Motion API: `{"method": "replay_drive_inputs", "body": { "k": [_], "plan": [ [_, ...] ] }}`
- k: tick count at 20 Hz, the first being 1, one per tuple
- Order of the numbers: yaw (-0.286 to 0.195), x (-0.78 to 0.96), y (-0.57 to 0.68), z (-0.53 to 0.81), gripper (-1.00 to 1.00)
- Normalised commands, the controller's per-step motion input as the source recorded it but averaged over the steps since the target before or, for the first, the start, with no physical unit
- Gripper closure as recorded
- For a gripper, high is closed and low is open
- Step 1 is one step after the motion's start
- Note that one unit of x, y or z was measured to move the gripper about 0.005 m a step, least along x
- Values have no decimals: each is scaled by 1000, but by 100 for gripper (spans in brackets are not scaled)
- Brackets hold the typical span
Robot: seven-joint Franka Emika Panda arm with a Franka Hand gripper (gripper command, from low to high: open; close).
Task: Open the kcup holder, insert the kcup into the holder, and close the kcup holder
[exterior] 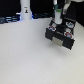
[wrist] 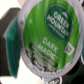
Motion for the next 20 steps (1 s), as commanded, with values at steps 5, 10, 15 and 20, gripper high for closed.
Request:
{"method": "replay_drive_inputs", "body": {
  "k": [5,10,15,20],
  "plan": [
    [57,8,555,-17,100],
    [79,-26,472,-62,100],
    [102,-22,310,-153,100],
    [77,-50,125,-208,100]
  ]
}}
